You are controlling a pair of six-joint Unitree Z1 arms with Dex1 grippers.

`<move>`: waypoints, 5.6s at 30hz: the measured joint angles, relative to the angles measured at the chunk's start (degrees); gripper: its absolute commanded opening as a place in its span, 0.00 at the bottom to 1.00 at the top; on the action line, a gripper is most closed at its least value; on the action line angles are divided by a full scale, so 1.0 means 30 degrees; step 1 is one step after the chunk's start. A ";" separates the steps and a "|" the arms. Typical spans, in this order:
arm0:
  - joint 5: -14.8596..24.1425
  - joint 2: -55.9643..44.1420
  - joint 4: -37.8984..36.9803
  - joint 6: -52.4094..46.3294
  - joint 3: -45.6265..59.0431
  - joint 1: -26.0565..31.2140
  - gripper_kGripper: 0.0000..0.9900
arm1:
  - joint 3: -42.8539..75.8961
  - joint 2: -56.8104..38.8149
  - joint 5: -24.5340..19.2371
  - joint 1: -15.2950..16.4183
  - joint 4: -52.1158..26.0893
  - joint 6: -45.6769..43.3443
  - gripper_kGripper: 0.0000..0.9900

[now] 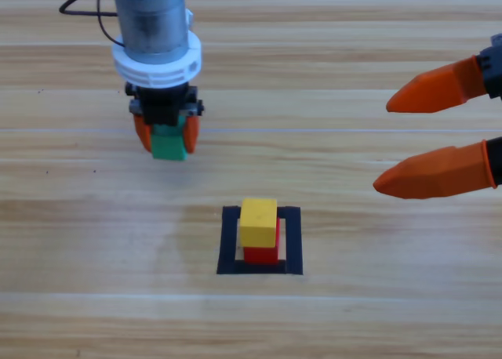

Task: Stack the blocks in the rectangular block: red at the bottom, yellow in the middle, green on top

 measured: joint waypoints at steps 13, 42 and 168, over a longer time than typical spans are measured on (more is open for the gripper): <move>-0.0590 -0.2508 0.0011 -0.3039 0.0709 -0.3048 0.00 | 0.0000 0.0000 -0.0024 0.0198 0.0000 0.0000 0.99; -0.0572 -0.2607 0.0011 -0.4283 0.0732 -0.5309 0.00 | 0.0001 0.0000 -0.0155 0.0202 -0.0001 0.0000 0.99; 0.1809 -1.6702 -0.9344 0.0528 1.1964 -0.8979 1.00 | 0.0446 -0.0004 -0.0155 0.0210 -0.0005 0.0000 0.99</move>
